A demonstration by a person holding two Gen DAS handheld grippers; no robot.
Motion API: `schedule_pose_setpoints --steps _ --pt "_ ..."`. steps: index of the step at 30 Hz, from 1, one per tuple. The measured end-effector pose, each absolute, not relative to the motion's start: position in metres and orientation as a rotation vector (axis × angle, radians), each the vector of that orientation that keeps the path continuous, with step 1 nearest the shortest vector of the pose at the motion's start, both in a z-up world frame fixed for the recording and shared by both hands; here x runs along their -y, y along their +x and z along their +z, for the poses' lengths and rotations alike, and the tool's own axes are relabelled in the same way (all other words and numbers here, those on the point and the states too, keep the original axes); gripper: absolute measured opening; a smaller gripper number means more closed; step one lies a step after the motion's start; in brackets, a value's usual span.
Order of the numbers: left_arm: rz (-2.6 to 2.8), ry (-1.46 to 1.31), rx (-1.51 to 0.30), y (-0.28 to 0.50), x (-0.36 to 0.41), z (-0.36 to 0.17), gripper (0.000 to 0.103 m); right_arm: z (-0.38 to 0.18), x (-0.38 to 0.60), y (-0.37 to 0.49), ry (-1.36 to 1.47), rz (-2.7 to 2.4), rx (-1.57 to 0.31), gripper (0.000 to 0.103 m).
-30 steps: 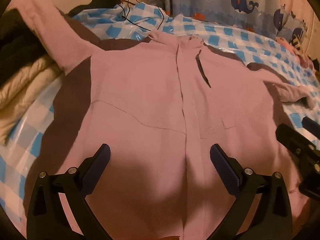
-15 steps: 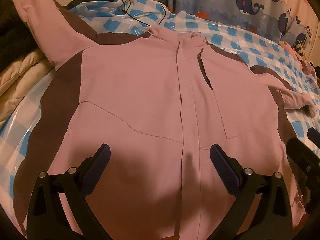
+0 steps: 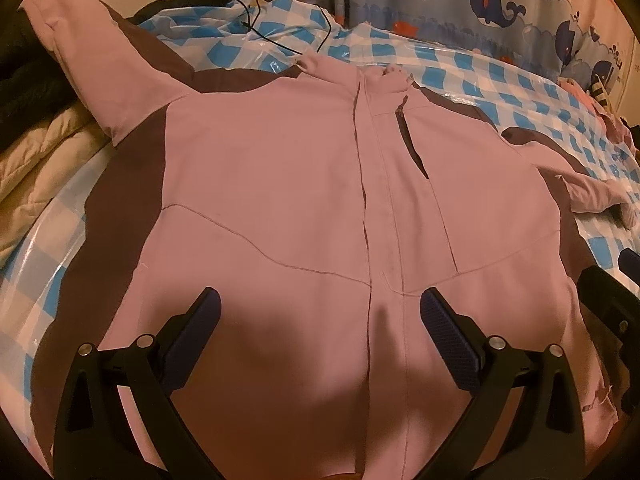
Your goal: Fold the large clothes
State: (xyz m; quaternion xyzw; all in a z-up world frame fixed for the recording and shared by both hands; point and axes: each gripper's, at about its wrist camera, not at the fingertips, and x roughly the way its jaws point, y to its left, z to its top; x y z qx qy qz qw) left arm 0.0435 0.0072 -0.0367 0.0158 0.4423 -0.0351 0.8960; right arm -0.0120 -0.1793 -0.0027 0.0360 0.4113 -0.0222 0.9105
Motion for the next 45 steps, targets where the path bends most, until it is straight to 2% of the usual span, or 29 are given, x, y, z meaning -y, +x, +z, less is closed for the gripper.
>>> schedule_pose_setpoints --steps 45 --pt "-0.056 0.085 -0.888 0.0425 -0.0038 -0.0323 0.096 -0.0022 0.1765 -0.0098 0.072 -0.048 -0.851 0.098"
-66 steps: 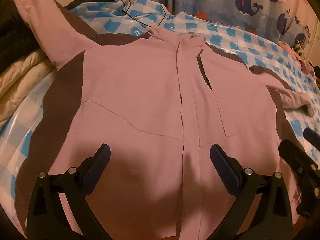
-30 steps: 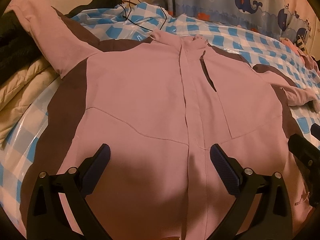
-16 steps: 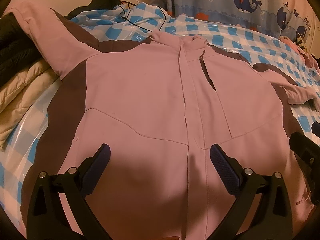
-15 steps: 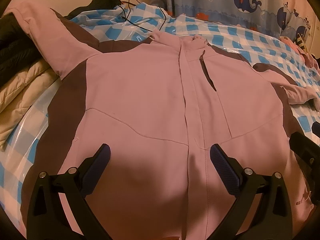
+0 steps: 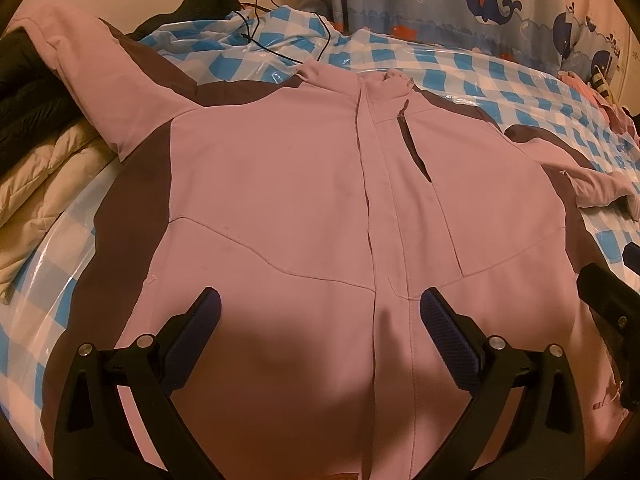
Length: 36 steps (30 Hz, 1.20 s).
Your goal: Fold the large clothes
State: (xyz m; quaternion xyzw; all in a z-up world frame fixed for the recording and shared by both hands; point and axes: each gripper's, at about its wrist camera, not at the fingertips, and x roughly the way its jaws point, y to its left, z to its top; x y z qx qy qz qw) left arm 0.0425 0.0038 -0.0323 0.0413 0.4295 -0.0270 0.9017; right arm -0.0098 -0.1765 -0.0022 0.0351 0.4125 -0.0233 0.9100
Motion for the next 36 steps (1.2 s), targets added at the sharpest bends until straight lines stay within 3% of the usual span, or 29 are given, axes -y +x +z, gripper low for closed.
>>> schedule_pose_setpoints --steps 19,26,30,36 --pt "-0.050 0.069 -0.885 0.045 0.001 -0.024 0.096 0.016 0.221 -0.008 0.089 -0.093 -0.809 0.098" --pt "-0.040 0.084 -0.888 0.045 0.004 -0.022 0.096 0.037 0.359 -0.006 0.292 -0.156 -0.812 0.098" --pt "-0.024 0.106 -0.895 0.046 0.006 -0.024 0.096 0.019 0.489 -0.005 0.550 -0.200 -0.862 0.098" --pt "-0.017 0.123 -0.920 0.050 0.014 -0.032 0.096 -0.010 0.606 0.007 0.882 -0.227 -0.833 0.098"
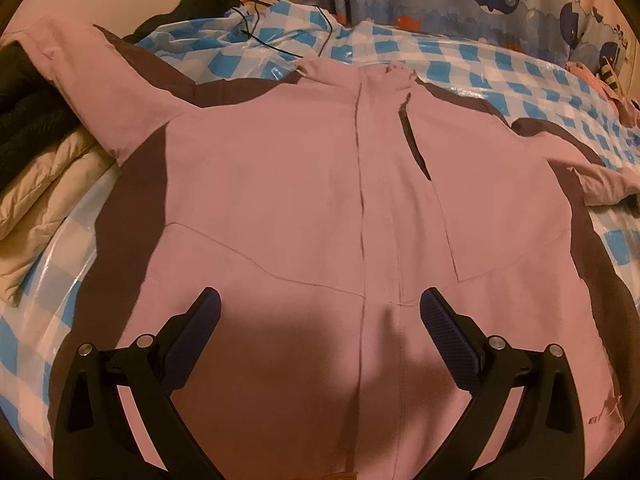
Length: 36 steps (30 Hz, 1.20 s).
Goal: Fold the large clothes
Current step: 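Grasp the pink jacket sleeve cuff with the right gripper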
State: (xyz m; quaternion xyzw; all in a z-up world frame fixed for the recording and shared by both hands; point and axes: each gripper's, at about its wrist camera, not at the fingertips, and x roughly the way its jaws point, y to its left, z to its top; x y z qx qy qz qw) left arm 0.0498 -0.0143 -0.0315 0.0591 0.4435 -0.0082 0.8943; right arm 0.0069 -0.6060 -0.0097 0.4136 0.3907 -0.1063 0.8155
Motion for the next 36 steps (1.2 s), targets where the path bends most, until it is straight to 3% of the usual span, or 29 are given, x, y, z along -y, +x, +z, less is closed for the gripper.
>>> schedule_pose_setpoints --steps 9,19,20,23,25,31,34,36 --pt "-0.001 0.174 -0.915 0.051 0.028 -0.036 0.096 -0.063 0.647 0.033 1.319 -0.168 -0.748 0.098" --pt "-0.006 0.198 -0.908 0.049 0.034 -0.035 0.096 -0.066 0.707 0.035 1.320 -0.311 -0.592 0.096" --pt "-0.008 0.197 -0.911 0.049 0.035 -0.036 0.096 -0.063 0.712 0.038 1.307 -0.297 -0.589 0.094" --pt "-0.011 0.206 -0.916 0.050 0.039 -0.037 0.096 -0.057 0.718 0.052 1.227 -0.247 -0.637 0.030" --pt "-0.016 0.215 -0.918 0.049 0.043 -0.038 0.096 -0.049 0.718 0.051 1.189 -0.234 -0.630 0.020" --pt "-0.019 0.216 -0.910 0.047 0.045 -0.036 0.096 0.022 0.688 0.026 0.919 -0.146 -0.426 0.015" --pt "-0.021 0.197 -0.916 0.048 0.043 -0.034 0.096 0.009 0.685 0.013 0.919 -0.171 -0.436 0.016" --pt "-0.023 0.193 -0.922 0.048 0.043 -0.034 0.096 -0.022 0.696 0.012 1.017 -0.208 -0.495 0.027"
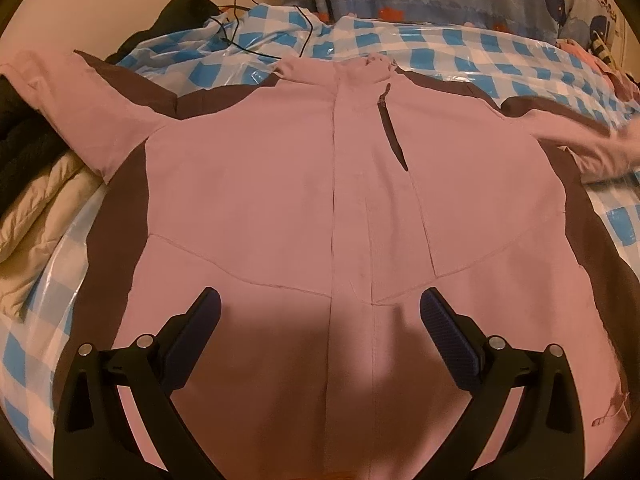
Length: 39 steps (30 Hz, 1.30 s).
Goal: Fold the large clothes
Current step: 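Grasp the pink jacket sleeve cuff with the right gripper, then lift the sleeve with the right gripper and lay it across the jacket body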
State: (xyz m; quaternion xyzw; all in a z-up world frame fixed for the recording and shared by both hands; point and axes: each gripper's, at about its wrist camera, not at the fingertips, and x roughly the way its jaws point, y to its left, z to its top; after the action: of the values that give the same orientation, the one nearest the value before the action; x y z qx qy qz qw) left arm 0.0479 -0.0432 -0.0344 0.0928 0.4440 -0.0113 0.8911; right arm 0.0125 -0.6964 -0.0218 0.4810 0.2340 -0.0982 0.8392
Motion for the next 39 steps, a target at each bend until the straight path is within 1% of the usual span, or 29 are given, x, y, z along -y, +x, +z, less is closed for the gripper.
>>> schedule_pose_setpoints --steps 1,2,4,7,8,9,10,13,16,20,27,33,39 --pt "-0.023 0.197 -0.922 0.048 0.043 -0.035 0.096 -0.039 0.704 0.010 1.086 -0.227 -0.515 0.039" --pt "-0.022 0.201 -0.921 0.047 0.043 -0.034 0.096 -0.048 0.709 0.007 1.125 -0.238 -0.519 0.042" --pt "-0.016 0.202 -0.920 0.047 0.042 -0.034 0.096 -0.066 0.716 0.002 1.184 -0.250 -0.520 0.061" --pt "-0.017 0.194 -0.922 0.047 0.040 -0.034 0.096 -0.072 0.720 0.005 1.203 -0.256 -0.507 0.063" --pt "-0.015 0.196 -0.922 0.047 0.040 -0.034 0.096 -0.072 0.722 0.006 1.215 -0.246 -0.491 0.062" --pt "-0.014 0.199 -0.922 0.047 0.040 -0.034 0.096 -0.072 0.724 0.006 1.219 -0.246 -0.482 0.050" --pt "-0.015 0.198 -0.925 0.047 0.040 -0.035 0.096 -0.071 0.725 0.007 1.221 -0.252 -0.481 0.029" --pt "-0.017 0.199 -0.924 0.047 0.040 -0.034 0.096 -0.066 0.726 0.013 1.208 -0.254 -0.498 0.020" --pt "-0.018 0.197 -0.921 0.046 0.038 -0.032 0.096 -0.047 0.722 0.014 1.143 -0.259 -0.494 0.017" --pt "-0.018 0.187 -0.923 0.045 0.034 -0.031 0.096 -0.022 0.715 0.018 1.096 -0.263 -0.473 0.017" --pt "-0.035 0.164 -0.922 0.039 0.024 -0.024 0.096 0.048 0.678 0.038 0.995 -0.218 -0.408 0.017" --pt "-0.048 0.134 -0.901 0.030 0.012 -0.011 0.096 0.106 0.622 0.061 0.905 -0.140 -0.382 0.017" --pt "-0.054 0.128 -0.883 0.023 0.001 -0.004 0.096 0.149 0.553 0.083 0.812 -0.058 -0.379 0.017"
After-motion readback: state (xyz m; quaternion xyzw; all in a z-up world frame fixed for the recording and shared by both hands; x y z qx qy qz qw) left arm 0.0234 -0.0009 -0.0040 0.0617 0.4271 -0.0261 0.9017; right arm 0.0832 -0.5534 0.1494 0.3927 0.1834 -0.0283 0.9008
